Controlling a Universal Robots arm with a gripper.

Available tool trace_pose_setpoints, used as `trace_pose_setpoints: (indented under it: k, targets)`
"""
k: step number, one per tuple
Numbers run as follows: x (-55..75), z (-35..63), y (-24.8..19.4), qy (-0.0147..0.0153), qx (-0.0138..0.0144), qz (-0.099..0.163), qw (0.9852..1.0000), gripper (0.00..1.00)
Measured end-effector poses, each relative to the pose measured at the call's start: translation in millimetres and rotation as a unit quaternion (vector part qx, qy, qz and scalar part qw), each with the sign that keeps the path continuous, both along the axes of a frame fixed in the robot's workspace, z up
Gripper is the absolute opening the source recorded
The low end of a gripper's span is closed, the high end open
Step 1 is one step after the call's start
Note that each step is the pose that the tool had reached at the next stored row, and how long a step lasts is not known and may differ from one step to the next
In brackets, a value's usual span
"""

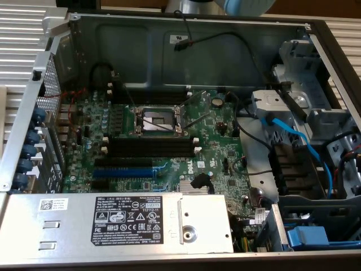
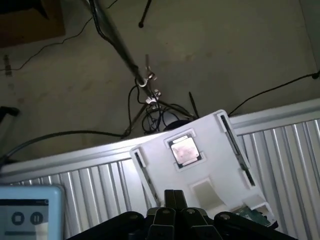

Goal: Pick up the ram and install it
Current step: 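Pick up the ram and move it above insertion slot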

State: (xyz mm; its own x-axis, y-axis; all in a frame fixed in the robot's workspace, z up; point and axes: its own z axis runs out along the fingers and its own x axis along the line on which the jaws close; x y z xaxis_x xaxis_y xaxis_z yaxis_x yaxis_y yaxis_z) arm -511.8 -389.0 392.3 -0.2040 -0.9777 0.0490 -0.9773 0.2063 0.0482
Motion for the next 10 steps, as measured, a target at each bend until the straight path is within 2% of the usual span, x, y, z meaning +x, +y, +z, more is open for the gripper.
trace_pose_setpoints:
  k: [4, 6, 7, 8, 10]
  targets:
    - [0.0, -0.2, 0.0, 0.0000, 0.0000, 0.036, 0.9993, 0.10]
    - [0.0, -0.3, 0.1, -0.0012, -0.0001, 0.054, 0.9985, 0.10]
    - [0.0, -0.4, 0.1, -0.0053, -0.0003, 0.062, 0.9980, 0.10]
    - [0.0, -0.5, 0.1, -0.0115, -0.0006, 0.069, 0.9975, 0.10]
    - [0.0, -0.6, 0.1, -0.0263, -0.0016, 0.081, 0.9964, 0.10]
